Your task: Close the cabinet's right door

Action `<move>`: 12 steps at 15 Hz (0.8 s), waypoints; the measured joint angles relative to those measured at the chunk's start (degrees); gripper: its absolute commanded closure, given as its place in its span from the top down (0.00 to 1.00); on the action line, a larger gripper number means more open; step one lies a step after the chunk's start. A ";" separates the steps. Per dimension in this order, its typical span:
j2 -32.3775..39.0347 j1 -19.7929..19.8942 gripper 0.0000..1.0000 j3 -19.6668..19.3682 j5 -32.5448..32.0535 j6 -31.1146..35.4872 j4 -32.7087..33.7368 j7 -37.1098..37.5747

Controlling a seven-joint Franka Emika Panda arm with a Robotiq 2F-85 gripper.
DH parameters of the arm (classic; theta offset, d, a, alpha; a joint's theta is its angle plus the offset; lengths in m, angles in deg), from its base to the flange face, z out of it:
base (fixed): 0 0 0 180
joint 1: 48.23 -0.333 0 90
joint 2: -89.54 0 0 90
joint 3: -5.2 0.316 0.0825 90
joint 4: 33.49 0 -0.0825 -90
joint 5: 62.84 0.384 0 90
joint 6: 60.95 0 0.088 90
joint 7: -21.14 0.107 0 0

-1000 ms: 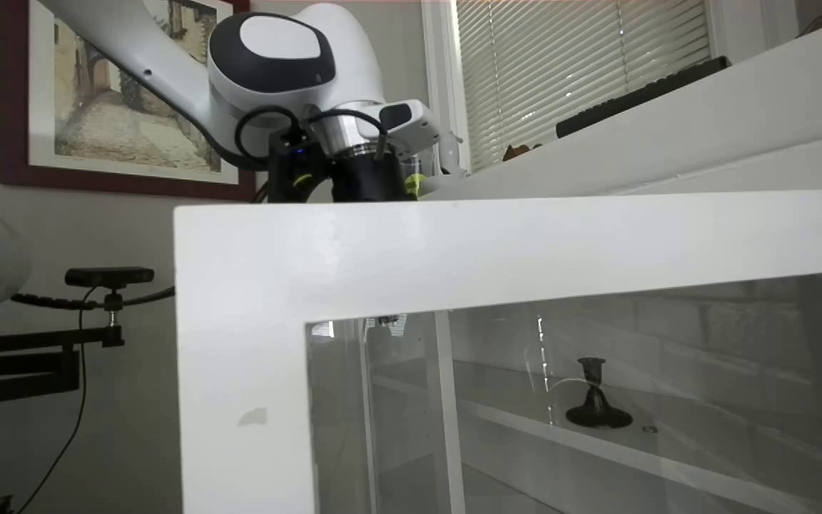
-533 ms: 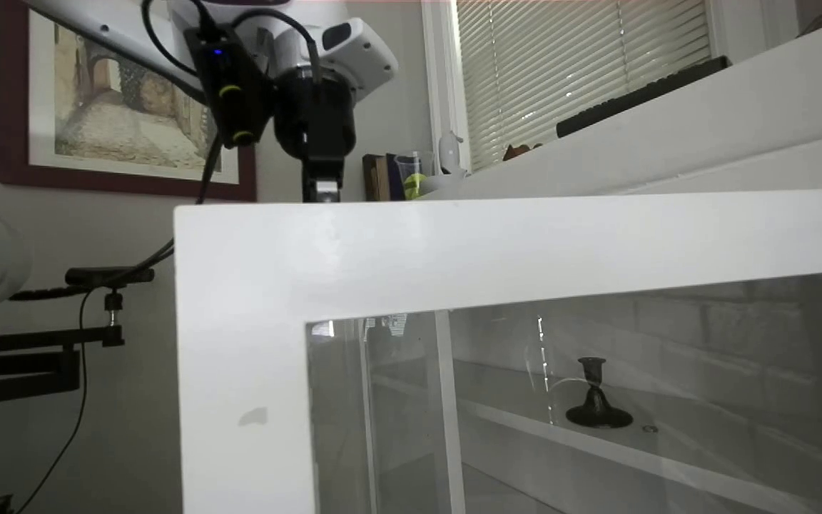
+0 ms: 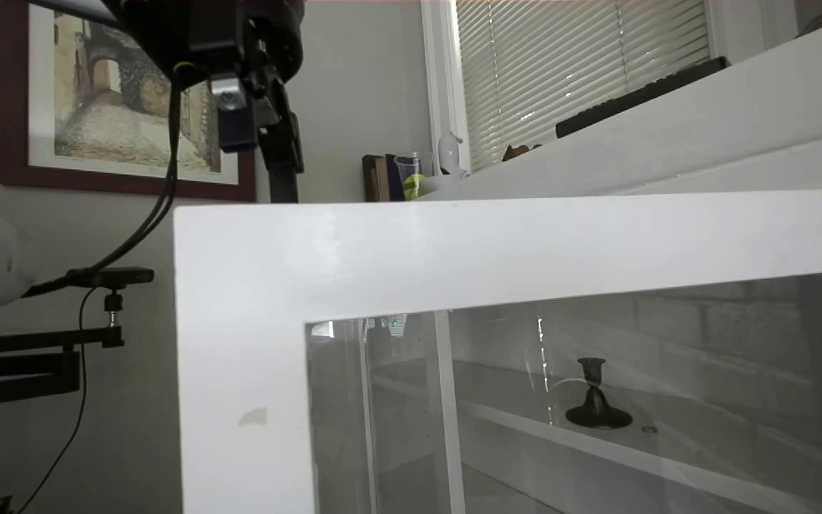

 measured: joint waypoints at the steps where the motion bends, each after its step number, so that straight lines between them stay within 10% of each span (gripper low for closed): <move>1: -1.08 0.67 1.00 -1.15 -0.79 0.00 -0.48 -0.51; 12: -6.43 2.32 1.00 -14.31 -4.74 14.52 -7.23 -13.19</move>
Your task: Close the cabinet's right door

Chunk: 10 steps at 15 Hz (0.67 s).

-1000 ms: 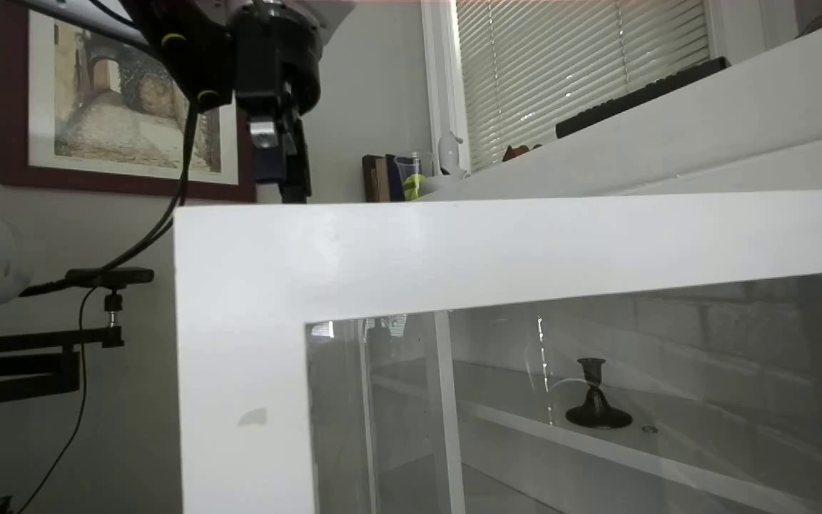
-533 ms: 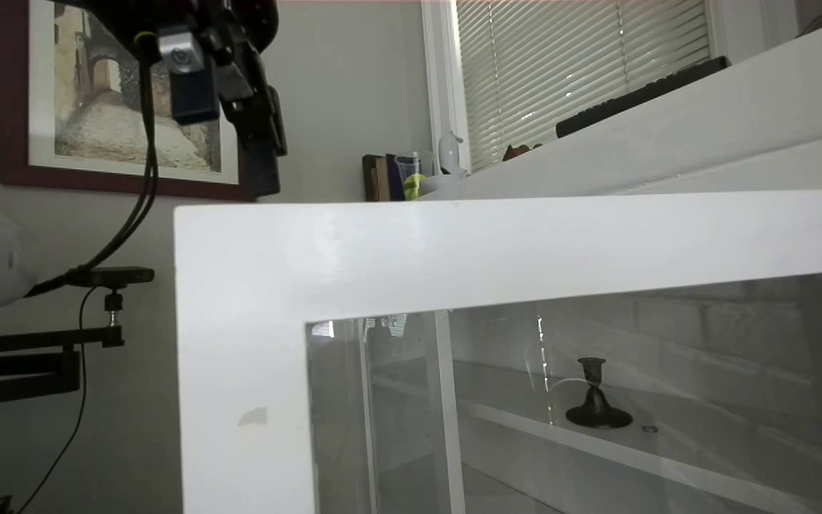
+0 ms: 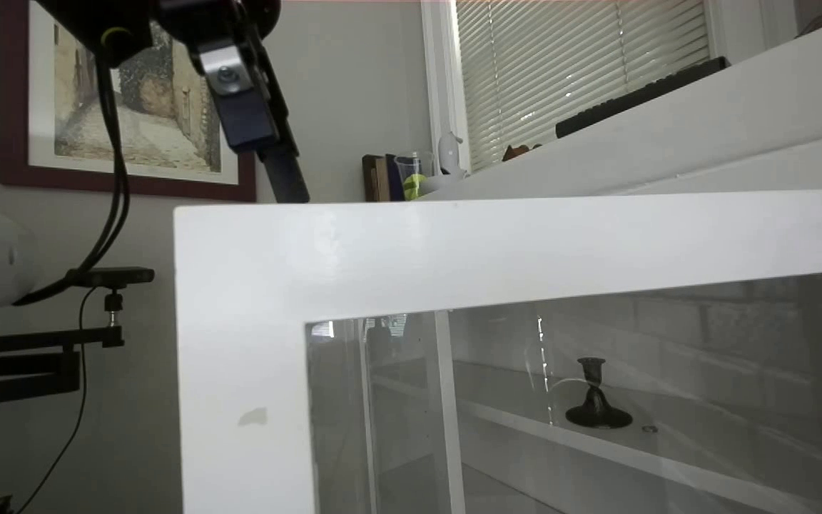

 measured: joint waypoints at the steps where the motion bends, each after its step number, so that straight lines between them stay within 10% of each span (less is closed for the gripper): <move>1: 0.01 0.05 1.00 -0.84 0.00 1.04 0.02 -1.12; 10: 0.18 0.53 1.00 -5.14 0.63 3.47 0.05 -7.36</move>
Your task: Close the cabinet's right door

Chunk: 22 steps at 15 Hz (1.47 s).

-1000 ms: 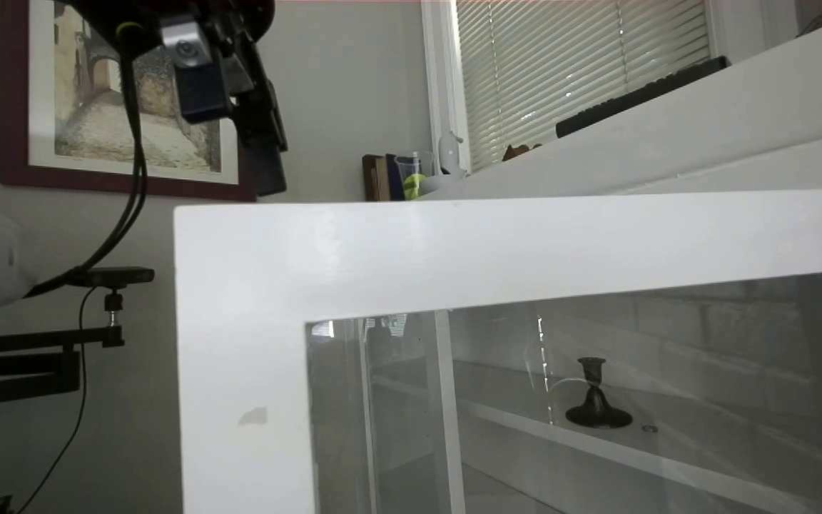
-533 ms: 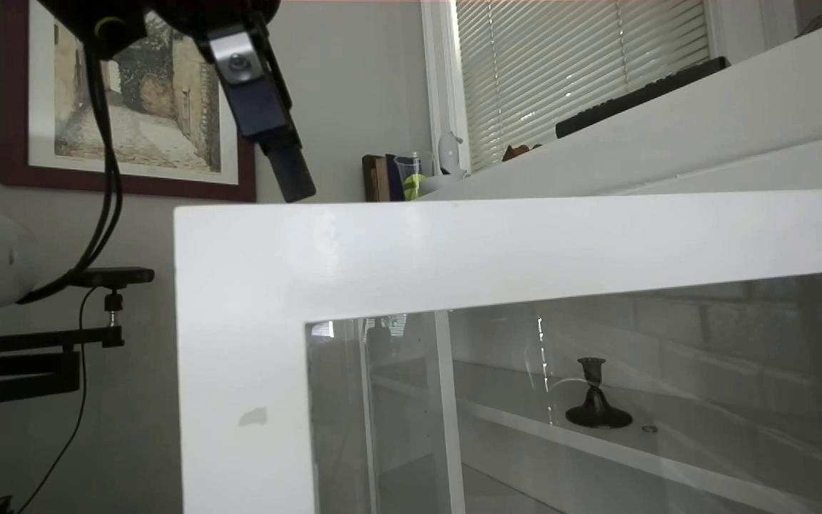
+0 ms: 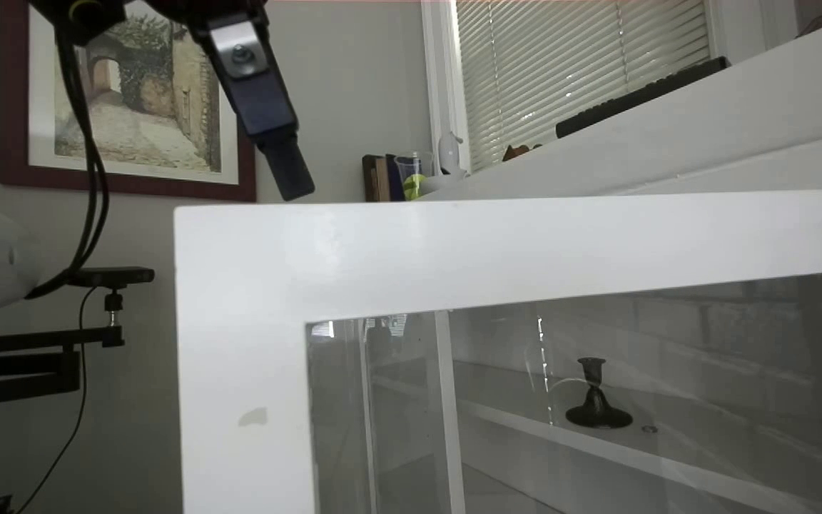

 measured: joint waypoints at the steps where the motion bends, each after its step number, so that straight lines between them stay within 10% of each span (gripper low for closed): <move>1: 0.14 -0.03 1.00 -0.60 0.22 0.30 0.00 -0.51; 22: 9.98 -7.54 1.00 -10.84 18.41 14.70 -0.13 -10.67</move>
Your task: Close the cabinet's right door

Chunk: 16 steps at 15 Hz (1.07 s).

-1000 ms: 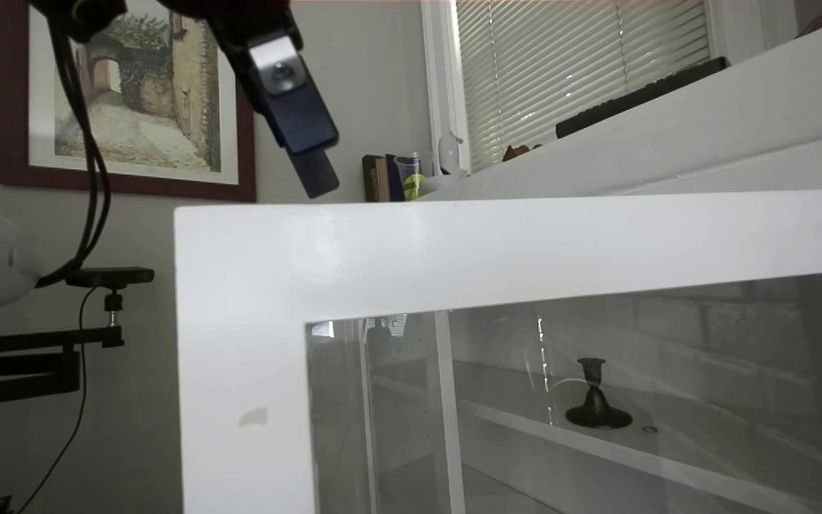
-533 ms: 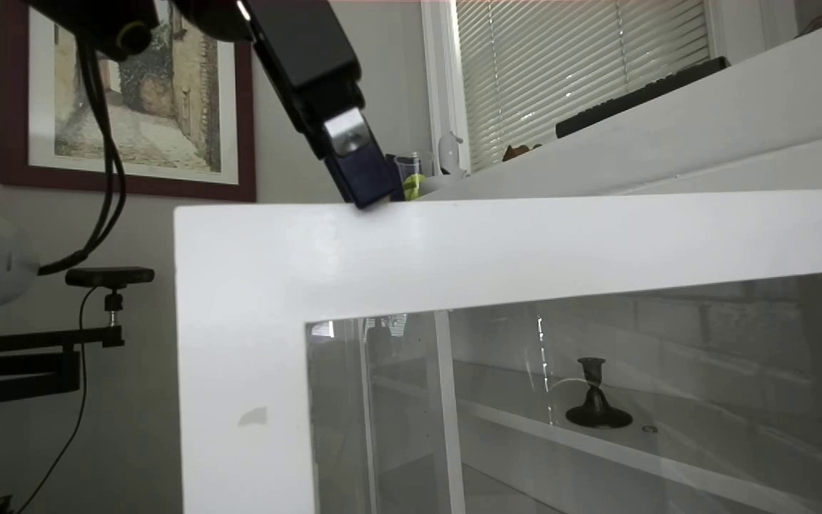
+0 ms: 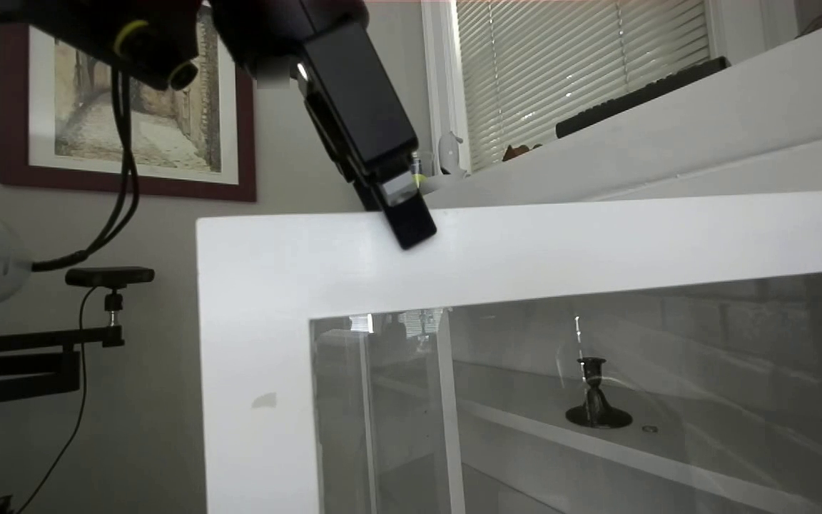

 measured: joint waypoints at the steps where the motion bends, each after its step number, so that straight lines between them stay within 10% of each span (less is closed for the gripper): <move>1: 0.30 -0.75 1.00 0.00 0.69 0.47 0.00 -0.51; 16: 2.30 -15.68 1.00 -1.31 9.80 9.56 0.00 -9.91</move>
